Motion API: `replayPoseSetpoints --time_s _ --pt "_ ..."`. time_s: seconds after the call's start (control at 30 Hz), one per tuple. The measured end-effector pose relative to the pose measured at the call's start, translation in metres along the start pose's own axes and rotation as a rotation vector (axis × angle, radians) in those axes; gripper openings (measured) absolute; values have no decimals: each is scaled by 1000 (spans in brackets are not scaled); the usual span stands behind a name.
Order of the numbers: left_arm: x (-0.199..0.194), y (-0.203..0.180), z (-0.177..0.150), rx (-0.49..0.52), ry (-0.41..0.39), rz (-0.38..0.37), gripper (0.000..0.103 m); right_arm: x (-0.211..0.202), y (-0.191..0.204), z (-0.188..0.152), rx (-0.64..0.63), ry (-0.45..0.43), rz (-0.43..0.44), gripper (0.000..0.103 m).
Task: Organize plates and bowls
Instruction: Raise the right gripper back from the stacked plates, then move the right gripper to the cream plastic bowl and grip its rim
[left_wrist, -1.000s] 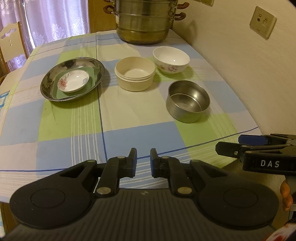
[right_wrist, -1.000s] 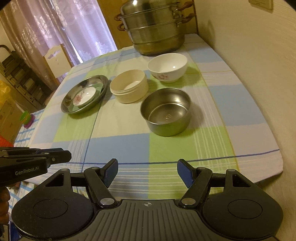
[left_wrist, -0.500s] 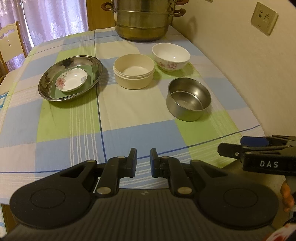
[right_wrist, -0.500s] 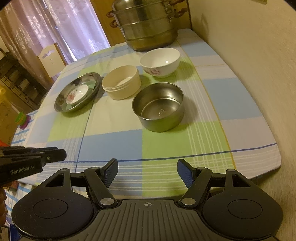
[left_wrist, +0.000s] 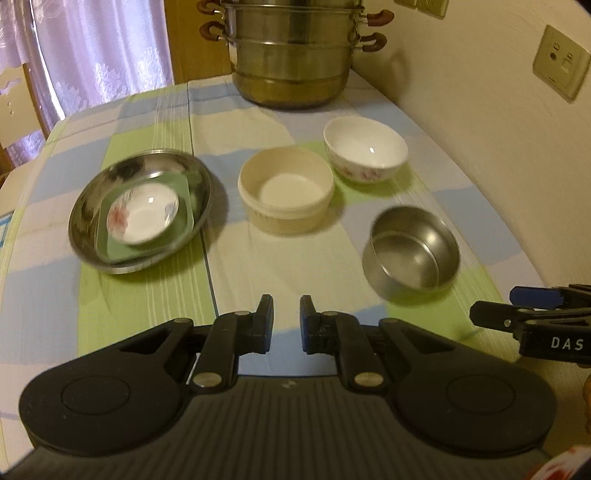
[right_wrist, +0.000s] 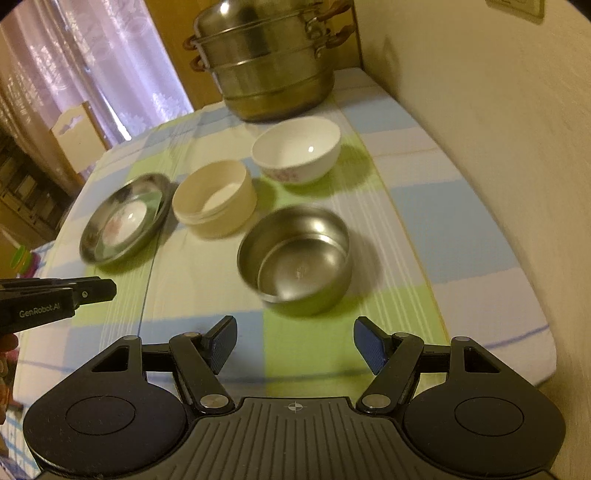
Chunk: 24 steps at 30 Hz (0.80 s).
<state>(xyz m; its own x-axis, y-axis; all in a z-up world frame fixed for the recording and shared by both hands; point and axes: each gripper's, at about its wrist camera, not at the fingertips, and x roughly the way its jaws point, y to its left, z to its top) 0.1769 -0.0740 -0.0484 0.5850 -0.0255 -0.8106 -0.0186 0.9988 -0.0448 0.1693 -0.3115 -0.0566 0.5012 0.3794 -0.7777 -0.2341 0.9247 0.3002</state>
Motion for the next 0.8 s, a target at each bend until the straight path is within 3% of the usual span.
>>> replayPoseSetpoints --time_s 0.33,0.8 --pt "37 18 52 32 -43 -26 12 31 16 50 -22 -65 3 70" --pt "98 41 94 43 -32 -39 12 95 44 101 -3 -73 29 50"
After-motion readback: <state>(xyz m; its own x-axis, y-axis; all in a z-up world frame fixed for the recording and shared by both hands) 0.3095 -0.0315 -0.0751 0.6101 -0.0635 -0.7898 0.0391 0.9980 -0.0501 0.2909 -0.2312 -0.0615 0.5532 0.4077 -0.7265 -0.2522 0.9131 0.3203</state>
